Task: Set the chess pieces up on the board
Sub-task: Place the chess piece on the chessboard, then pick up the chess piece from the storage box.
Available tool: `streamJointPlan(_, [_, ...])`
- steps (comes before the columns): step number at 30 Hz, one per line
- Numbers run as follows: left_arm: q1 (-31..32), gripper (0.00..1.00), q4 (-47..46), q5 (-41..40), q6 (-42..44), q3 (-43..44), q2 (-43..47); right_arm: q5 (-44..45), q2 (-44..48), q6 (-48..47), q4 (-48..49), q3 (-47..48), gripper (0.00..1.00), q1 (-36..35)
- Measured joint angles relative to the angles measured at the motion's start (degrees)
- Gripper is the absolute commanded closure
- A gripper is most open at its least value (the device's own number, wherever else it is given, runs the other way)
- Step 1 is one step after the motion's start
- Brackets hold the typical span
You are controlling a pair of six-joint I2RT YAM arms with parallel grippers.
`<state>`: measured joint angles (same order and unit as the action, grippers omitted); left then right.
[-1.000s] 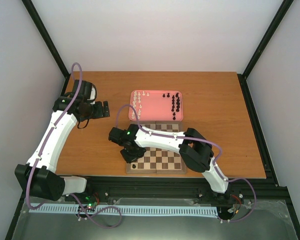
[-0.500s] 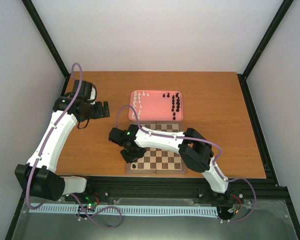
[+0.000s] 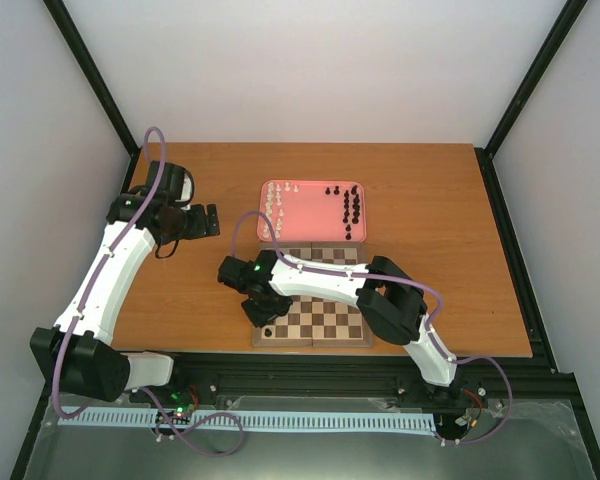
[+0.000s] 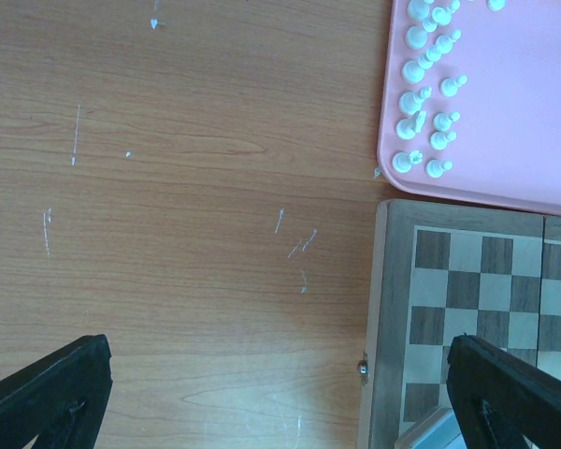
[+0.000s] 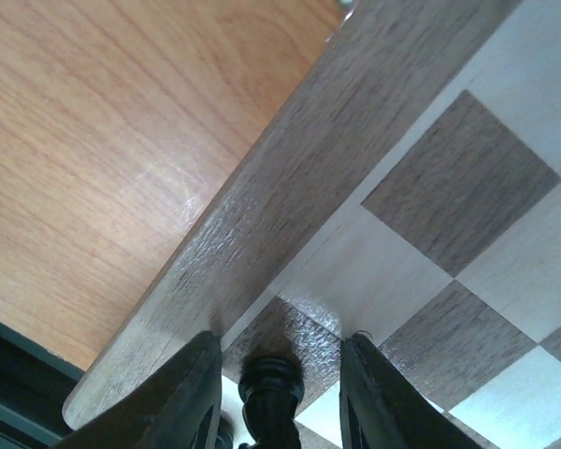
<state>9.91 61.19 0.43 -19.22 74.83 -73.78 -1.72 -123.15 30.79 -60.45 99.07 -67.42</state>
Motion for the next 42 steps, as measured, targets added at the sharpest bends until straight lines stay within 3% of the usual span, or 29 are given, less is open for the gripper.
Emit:
streamJointPlan(13, [0.0,0.0,0.0,0.0,0.0,0.0,0.0,3.0,0.5,-1.2,-3.3,10.0,0.38,2.0])
streamJointPlan(21, [0.0,0.0,-0.1,0.9,0.0,0.6,0.0,5.7,4.1,-2.5,-7.1,15.6,0.39,10.8])
streamJointPlan(34, [0.0,0.0,-1.7,0.4,-0.6,3.4,-3.1,7.2,3.1,-12.9,-4.1,19.1,0.5,41.9])
streamJointPlan(42, [0.0,0.0,-4.0,0.4,-2.2,5.2,-9.7,4.5,-4.9,-15.8,-1.1,22.4,0.59,46.0])
